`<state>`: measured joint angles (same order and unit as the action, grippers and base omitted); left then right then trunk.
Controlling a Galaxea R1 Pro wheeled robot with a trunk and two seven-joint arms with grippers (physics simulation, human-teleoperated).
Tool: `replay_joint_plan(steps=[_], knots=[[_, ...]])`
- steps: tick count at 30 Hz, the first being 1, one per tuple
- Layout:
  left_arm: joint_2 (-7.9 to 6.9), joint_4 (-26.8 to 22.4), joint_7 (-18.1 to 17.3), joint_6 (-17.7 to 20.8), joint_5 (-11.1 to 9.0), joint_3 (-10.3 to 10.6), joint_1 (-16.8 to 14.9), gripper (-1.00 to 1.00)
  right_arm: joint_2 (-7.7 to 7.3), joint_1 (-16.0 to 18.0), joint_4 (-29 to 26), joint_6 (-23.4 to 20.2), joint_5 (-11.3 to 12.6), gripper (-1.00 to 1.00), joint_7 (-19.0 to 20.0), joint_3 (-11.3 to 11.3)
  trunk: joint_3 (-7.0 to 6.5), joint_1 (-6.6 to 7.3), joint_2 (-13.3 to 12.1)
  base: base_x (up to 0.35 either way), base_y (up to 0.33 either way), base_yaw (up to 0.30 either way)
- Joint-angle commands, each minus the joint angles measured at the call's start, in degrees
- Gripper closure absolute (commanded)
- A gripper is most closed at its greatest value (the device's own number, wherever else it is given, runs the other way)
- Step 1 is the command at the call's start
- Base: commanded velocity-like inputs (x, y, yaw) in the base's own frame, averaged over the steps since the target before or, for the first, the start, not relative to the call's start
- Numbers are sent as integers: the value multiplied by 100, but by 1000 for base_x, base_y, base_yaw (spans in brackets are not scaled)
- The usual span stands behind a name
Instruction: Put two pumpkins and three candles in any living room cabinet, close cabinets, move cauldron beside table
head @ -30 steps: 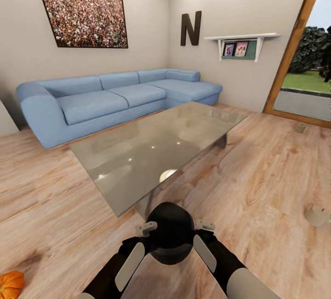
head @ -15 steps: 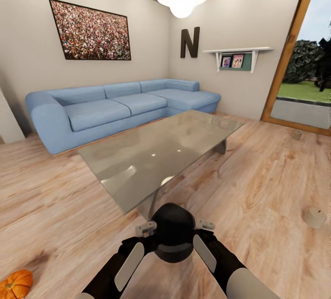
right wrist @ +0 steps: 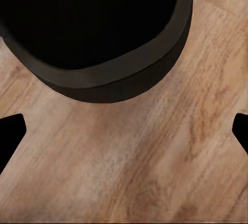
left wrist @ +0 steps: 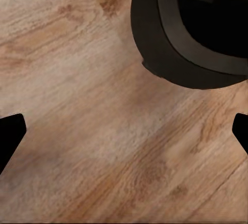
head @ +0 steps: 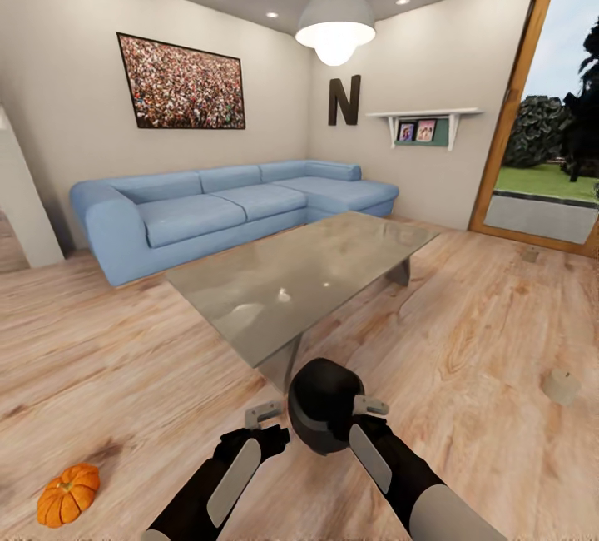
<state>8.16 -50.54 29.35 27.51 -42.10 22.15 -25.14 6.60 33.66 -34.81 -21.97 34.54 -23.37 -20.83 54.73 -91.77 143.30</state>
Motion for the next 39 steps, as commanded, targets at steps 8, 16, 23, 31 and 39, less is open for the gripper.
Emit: replay_joint_plan(steps=[8, 16, 23, 31, 39], knots=[[-4, 0, 35, 44, 10, 5, 0, -100, 3, -8, -33, -31, 4, -100, -31, 1, -161, 98, -166, -89, 25, 0], [-123, 13, 58, 431, 13, 9, 0, -100, -3, -50, -194, -1014, 14, -100, -58, -3, -305, 274, -487, -3, 1, 0], [-755, 828, 0, 542, -5, -77, 0, -100, -17, -112, -199, -1000, 32, -100, -55, -20, -430, 427, -768, 0, 0, 0], [-847, 2159, -24, -356, 44, -245, 0, -100, -45, -830, 142, -174, 11, -100, -45, -10, -574, 603, -1089, 0, 0, 0], [-852, 3142, -26, -1370, 77, -195, 0, -100, -71, -955, 307, 32, 19, -100, -37, -14, -718, 779, -1410, 0, 0, 0]])
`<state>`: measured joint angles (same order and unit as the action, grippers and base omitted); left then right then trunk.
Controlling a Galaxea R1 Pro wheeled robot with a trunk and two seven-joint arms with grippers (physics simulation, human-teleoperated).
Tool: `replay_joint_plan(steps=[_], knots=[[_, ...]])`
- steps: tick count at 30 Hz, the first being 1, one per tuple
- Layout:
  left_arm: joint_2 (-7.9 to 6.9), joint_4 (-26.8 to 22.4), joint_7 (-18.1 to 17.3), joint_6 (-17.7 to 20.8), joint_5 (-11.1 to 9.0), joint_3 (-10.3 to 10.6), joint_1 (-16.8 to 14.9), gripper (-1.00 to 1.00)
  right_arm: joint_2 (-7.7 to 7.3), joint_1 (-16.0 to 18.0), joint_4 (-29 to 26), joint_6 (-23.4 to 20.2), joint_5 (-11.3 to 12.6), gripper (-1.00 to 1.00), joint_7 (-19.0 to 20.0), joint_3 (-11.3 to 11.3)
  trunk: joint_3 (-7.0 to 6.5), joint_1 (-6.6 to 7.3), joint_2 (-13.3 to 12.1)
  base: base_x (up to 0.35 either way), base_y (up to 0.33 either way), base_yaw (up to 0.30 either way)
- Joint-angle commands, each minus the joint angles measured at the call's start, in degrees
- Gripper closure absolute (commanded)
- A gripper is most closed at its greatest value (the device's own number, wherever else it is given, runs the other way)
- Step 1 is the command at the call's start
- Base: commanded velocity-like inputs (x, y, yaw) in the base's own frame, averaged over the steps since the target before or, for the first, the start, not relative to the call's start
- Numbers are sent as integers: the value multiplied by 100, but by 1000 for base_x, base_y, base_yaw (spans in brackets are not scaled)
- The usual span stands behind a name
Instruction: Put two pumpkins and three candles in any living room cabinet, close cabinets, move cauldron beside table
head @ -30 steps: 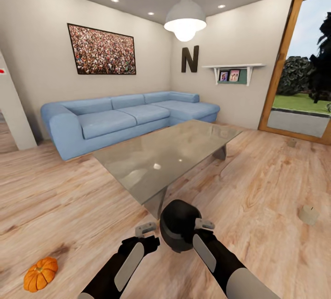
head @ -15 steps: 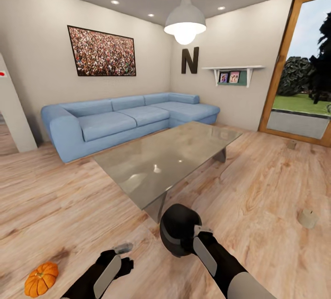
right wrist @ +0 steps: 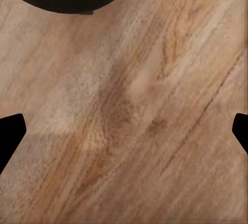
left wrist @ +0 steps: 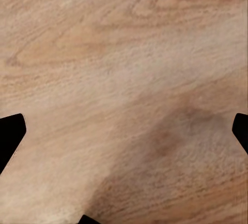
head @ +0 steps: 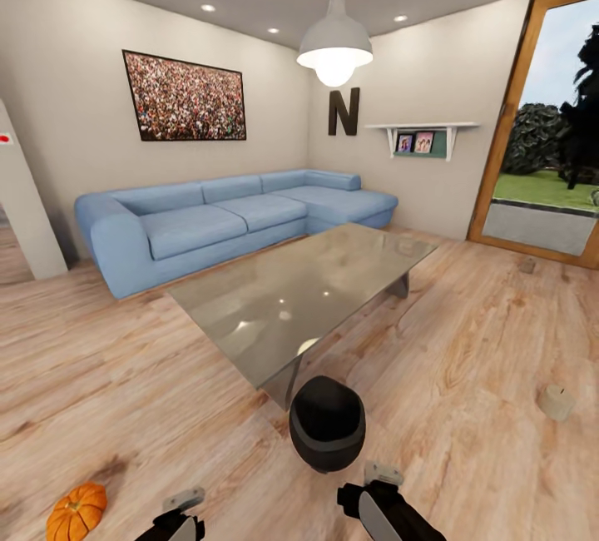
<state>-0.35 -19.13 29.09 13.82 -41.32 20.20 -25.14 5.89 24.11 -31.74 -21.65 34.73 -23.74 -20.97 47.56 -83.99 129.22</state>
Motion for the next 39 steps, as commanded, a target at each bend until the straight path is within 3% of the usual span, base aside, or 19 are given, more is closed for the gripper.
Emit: replay_joint_plan(steps=[1, 4, 12, 22, 39], knots=[[0, 29, 0, -21, -2, 2, 0, -100, 0, -1, 4, 3, 0, -100, 0, -1, -19, 23, -42, 0, 0, 0], [0, 152, 0, -127, 5, 8, 6, -100, 0, -2, 19, 51, 0, -100, 5, -3, -72, 89, -162, 0, 0, 0], [-8, 229, -63, -240, 10, 1, 15, -100, 24, -3, 194, 404, -9, -100, -16, -52, -72, 89, -162, 0, 0, 60], [-215, 234, -1071, -231, -29, -5, 26, -100, 47, -3, 402, 436, -24, -100, -19, -82, -72, 89, -162, 0, 43, 272], [-268, 242, -1178, -222, -42, -6, 26, -100, 60, -3, 435, 419, -28, -100, -17, -83, -72, 89, -162, 15, 227, 290]])
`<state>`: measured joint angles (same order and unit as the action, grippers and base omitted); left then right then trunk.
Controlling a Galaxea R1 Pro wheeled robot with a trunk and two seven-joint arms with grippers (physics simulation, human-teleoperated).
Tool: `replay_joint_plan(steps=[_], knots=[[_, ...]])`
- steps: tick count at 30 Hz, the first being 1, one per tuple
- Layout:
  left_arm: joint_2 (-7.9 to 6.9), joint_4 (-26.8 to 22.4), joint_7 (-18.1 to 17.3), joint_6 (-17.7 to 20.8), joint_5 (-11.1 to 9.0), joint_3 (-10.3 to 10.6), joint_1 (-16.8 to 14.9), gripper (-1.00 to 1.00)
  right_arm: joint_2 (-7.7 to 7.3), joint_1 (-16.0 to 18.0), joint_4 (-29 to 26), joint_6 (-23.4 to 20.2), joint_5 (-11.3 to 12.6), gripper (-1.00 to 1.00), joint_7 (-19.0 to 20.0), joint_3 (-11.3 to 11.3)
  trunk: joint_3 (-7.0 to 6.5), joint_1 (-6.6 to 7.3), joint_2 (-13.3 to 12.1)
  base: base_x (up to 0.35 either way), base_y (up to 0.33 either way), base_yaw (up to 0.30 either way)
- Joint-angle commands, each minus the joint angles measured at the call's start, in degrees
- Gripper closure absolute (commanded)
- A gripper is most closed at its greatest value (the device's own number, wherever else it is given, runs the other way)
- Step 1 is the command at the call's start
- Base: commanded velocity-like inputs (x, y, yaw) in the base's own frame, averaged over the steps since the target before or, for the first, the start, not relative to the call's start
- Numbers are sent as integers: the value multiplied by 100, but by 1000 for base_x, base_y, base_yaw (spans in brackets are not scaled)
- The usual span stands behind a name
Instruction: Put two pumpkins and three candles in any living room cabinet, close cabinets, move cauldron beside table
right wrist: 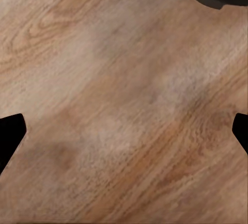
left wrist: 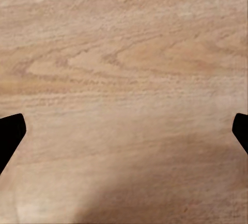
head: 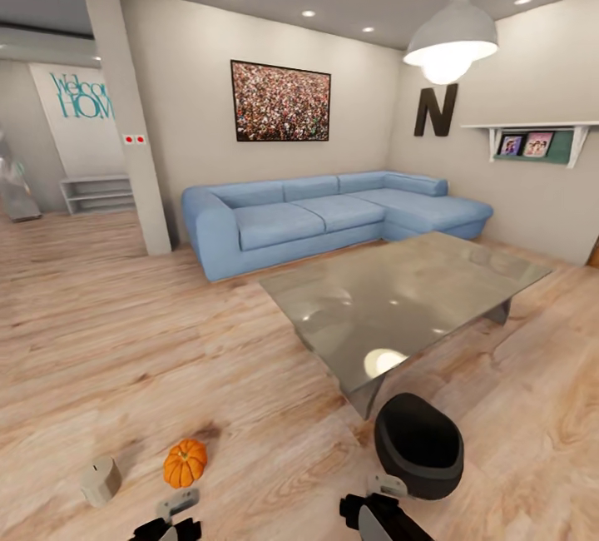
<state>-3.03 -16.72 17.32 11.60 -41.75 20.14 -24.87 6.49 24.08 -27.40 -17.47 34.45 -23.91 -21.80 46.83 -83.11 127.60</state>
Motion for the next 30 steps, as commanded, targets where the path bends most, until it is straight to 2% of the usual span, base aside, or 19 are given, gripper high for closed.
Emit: replay_joint_plan(steps=[1, 6, 16, 23, 30], knots=[[-5, 1, 0, 0, 0, 0, 0, -100, 1, 0, 2, 2, 0, -100, 0, 0, 0, 0, 0, 0, 288, 290], [-11, 0, -4, 0, 0, -1, 0, -100, -4, 0, 0, 22, -6, -100, 6, 0, 0, 0, 0, -25, 289, 242], [-10, 2, -9, 0, 0, 4, 0, -100, 46, 0, 2, 41, -17, -100, 9, -8, 0, 0, 0, -67, 289, 37], [-13, 2, -9, -1, -8, -1, 0, -100, 62, 0, 5, 31, 0, -100, 1, -401, 10, 0, 0, -6, 234, 258], [-13, 2, -9, -8, -9, 1, 0, -100, 63, 0, 6, 9, 12, -100, -4, -471, 43, 0, 0, 0, 33, 258]])
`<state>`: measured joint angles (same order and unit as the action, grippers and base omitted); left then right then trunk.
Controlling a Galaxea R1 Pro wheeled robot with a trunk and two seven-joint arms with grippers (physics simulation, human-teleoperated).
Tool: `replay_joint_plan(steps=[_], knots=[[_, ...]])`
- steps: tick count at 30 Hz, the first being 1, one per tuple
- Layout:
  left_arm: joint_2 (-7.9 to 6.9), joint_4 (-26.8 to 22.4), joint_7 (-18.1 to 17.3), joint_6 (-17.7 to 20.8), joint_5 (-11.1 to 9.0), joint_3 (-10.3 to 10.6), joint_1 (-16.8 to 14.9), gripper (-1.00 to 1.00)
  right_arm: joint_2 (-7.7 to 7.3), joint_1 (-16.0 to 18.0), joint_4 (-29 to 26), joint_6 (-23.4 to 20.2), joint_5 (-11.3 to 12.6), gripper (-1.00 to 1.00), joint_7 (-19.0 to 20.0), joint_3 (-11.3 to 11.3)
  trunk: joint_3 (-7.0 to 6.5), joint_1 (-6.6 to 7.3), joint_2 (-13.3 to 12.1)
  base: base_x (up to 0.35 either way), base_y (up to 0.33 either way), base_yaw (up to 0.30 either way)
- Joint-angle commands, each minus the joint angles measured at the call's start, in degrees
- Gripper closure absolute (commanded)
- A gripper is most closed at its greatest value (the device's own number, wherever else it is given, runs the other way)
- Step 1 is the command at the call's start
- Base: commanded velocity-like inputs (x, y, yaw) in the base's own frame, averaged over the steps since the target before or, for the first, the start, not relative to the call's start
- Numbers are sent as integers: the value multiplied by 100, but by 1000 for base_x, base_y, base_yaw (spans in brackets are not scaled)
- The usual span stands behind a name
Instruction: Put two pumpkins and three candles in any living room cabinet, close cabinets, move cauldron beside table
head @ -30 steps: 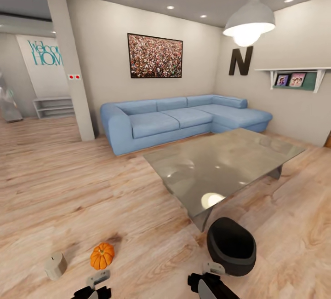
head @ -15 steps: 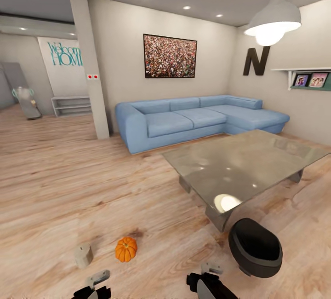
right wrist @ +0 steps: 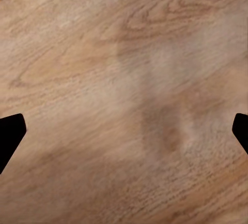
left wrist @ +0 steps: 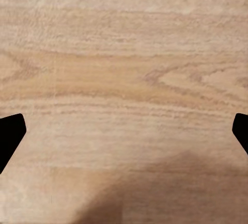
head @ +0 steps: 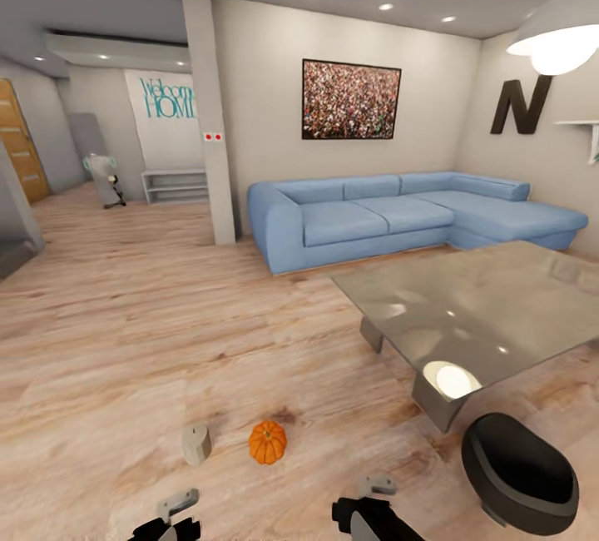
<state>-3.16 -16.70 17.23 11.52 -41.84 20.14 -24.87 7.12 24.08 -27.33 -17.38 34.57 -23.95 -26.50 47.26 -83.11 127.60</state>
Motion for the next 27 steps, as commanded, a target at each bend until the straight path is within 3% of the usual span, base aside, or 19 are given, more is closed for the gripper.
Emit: replay_joint_plan(steps=[1, 8, 27], knots=[[0, 0, 0, 0, 0, -1, 0, -100, 0, 0, 0, -4, 1, -100, 1, -2, 6, 0, 0, 0, 5, 235], [-1, 0, -3, -7, -34, -14, 0, -100, 0, 0, 0, -26, 13, -100, 4, -4, 58, 0, 0, 0, 1, 198], [-2, 0, 0, 8, -52, -51, 0, -100, -2, 0, -9, 29, -9, -100, 35, -8, -204, 395, -722, 0, 0, 93]])
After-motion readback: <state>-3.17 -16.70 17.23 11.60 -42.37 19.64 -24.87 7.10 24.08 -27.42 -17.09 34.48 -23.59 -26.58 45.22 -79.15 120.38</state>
